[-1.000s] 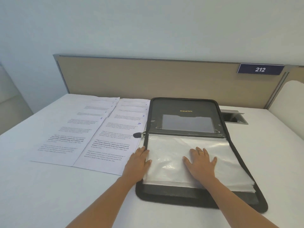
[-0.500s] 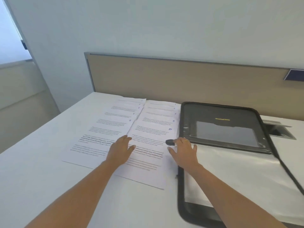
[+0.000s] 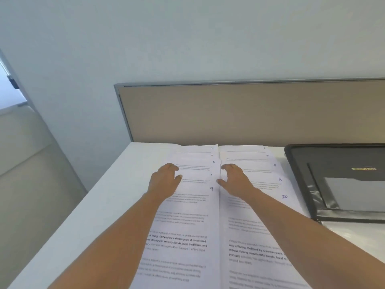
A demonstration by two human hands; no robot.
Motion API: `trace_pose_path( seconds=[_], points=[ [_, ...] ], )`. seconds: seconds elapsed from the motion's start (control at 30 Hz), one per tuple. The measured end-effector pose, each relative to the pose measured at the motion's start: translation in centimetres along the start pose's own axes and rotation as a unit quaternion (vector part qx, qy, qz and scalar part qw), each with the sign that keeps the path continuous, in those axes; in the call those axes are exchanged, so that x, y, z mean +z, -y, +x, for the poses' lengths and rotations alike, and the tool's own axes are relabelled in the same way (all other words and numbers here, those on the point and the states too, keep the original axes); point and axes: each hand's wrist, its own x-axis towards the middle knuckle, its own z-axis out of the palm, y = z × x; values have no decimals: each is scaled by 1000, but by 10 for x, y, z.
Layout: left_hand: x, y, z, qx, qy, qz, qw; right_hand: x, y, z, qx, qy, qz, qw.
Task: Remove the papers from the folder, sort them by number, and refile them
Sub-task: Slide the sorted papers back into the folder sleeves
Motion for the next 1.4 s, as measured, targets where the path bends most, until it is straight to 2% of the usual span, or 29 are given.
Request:
trace_pose_path(
  seconds=[0.1,0.23,0.43,0.63,0.73,0.9,1.1,1.4],
  points=[
    [10,14,33,10,-10,-8,1000,5,15,44,18,-3,29,999],
    [32,25,72,26,-6,-8,1000,15,21,95,27,14,2,1000],
    [63,29,110,9,41,-2,999,25,11,147,45,1,-24,999],
    [82,31,119,-1,49,29,998,31,3,174,36,-7,-28,999],
    [86,31,118,3,33,29,999,31,1,189,69,-21,3,997],
    [87,32,117,5,24,29,999,23,0,207,122,-1,51,991],
    [86,32,117,3,31,27,999,16,-1,215,135,-81,169,973],
    [85,34,116,-1,33,22,999,19,-12,215,155,-59,128,978]
  ],
)
